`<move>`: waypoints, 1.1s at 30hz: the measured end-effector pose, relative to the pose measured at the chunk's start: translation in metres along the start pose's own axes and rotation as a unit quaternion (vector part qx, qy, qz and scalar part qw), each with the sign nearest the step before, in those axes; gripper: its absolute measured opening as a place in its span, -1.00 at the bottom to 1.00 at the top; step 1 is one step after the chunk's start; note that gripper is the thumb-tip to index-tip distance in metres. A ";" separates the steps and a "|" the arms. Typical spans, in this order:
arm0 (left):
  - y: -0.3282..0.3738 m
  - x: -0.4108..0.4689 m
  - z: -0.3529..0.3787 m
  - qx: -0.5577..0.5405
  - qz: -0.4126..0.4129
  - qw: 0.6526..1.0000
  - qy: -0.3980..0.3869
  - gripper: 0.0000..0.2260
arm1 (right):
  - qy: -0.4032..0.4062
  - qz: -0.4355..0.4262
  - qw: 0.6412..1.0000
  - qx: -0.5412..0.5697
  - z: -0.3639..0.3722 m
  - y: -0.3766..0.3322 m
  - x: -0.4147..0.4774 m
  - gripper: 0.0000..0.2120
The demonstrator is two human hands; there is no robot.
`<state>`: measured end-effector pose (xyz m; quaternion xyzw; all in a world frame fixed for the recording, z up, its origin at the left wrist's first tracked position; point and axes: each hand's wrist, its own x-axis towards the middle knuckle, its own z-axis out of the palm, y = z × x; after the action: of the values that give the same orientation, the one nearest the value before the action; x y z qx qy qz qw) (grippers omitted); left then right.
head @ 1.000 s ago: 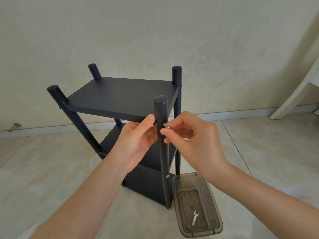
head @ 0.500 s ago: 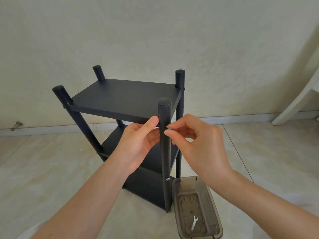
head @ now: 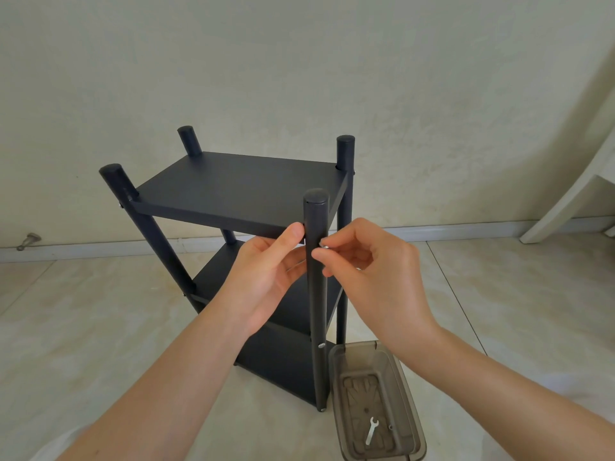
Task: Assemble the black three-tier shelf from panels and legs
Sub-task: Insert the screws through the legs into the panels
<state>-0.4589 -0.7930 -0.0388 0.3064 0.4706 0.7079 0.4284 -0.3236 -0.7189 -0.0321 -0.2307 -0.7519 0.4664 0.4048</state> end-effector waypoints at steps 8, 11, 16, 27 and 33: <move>0.001 0.001 0.000 0.007 -0.002 1.000 0.004 -0.80 | -0.019 0.082 0.994 0.075 -0.003 0.000 0.009 -0.83; 0.000 0.001 -0.002 0.010 0.000 1.000 -0.006 -0.79 | -0.078 0.174 0.962 0.195 -0.007 0.003 0.013 -0.87; -0.002 0.002 -0.003 -0.001 0.003 1.000 -0.003 -0.80 | -0.130 0.220 0.926 0.279 -0.013 0.005 0.018 -0.91; -0.003 0.004 -0.002 0.004 0.006 1.000 -0.001 -0.80 | -0.099 0.099 0.986 0.089 -0.016 0.006 0.018 -0.97; -0.005 0.006 0.000 0.002 0.001 1.000 0.017 -0.83 | -0.038 0.026 0.999 -0.029 -0.012 0.012 0.016 -0.84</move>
<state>-0.4601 -0.7873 -0.0431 0.2956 0.4788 0.7126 0.4189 -0.3231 -0.6953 -0.0330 -0.2438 -0.7737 0.4634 0.3566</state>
